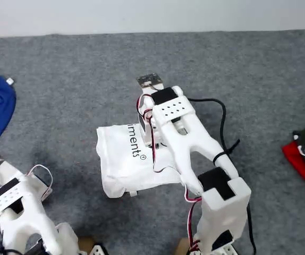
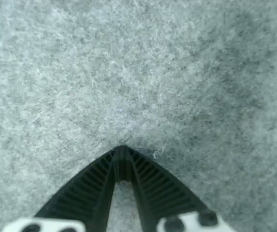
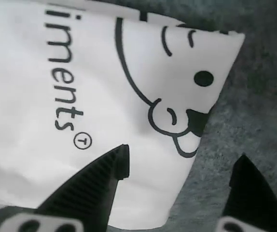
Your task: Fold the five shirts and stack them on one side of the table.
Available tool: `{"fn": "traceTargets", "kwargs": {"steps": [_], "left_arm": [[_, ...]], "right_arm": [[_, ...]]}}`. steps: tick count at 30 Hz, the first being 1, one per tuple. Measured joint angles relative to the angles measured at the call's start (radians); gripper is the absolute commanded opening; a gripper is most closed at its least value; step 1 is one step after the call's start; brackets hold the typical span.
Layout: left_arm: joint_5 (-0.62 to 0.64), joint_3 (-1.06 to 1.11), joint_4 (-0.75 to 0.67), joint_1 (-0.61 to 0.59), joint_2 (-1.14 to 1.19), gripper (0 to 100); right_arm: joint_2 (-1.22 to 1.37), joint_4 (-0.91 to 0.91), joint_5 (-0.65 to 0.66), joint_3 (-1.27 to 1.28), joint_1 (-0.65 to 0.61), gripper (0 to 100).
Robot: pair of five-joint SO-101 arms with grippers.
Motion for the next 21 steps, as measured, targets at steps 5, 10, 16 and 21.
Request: {"fn": "traceTargets", "kwargs": {"steps": [5, 10, 16, 21], "left_arm": [[0.0, 0.0, 0.0, 0.0, 0.0, 0], [0.0, 0.0, 0.0, 0.0, 0.0, 0], [0.0, 0.0, 0.0, 0.0, 0.0, 0], [0.0, 0.0, 0.0, 0.0, 0.0, 0]], "right_arm": [[0.0, -0.003, -0.158, -0.002, -0.005, 34.0], [0.008, -0.012, -0.27, -0.002, -0.003, 34.0], [0.009, -0.107, -0.295, 0.009, -0.005, 34.0], [0.009, -0.206, -0.295, 0.098, -0.005, 34.0]]}}
